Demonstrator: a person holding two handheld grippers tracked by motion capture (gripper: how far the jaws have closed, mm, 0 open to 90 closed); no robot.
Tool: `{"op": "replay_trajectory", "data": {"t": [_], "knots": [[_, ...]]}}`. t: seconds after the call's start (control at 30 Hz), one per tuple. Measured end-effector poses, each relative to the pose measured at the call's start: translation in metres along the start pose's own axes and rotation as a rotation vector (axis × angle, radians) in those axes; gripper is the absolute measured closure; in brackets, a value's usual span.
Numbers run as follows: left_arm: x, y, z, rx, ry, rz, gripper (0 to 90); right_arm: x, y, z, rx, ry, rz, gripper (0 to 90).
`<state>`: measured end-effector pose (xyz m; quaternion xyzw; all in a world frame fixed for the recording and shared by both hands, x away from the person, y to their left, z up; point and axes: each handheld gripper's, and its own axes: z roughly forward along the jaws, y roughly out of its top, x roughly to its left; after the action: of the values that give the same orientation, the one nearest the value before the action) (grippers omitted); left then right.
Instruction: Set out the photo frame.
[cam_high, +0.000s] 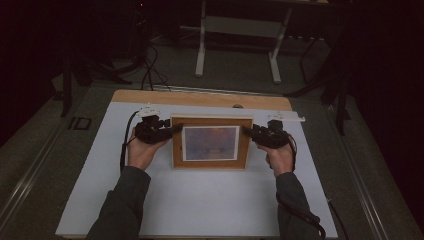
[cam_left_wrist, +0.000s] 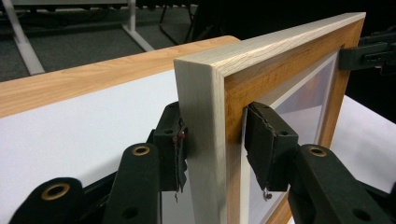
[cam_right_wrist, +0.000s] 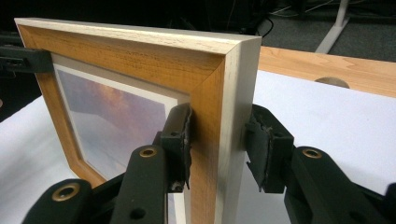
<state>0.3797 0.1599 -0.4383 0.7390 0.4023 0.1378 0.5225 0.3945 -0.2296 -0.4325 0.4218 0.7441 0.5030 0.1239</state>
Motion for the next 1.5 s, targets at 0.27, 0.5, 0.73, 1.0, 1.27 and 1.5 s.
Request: {"op": "replay_trajectory", "data": {"t": [0.27, 0.5, 0.73, 1.0, 1.27, 1.5], "knots": [[-0.002, 0.0, -0.001, 0.019, -0.004, 0.002, 56.6, -0.001, -0.001, -0.001, 0.012, -0.001, -0.022, 57.7], [-0.001, -0.001, -0.009, 0.024, 0.004, -0.002, 50.1, -0.001, -0.002, -0.006, 0.019, 0.014, -0.032, 50.0], [0.003, -0.005, -0.019, 0.006, 0.019, -0.018, 48.7, 0.0, -0.002, -0.011, 0.031, 0.012, -0.04, 49.1], [0.005, -0.015, -0.042, 0.016, 0.044, -0.026, 48.3, -0.004, -0.005, -0.024, 0.044, 0.004, -0.05, 50.7], [0.005, -0.027, -0.062, 0.048, 0.151, -0.019, 48.0, -0.011, -0.018, -0.033, 0.076, -0.013, -0.042, 54.2], [-0.001, -0.044, -0.063, 0.098, 0.214, 0.031, 46.5, -0.018, -0.035, -0.034, 0.129, -0.054, -0.035, 56.1]]}}
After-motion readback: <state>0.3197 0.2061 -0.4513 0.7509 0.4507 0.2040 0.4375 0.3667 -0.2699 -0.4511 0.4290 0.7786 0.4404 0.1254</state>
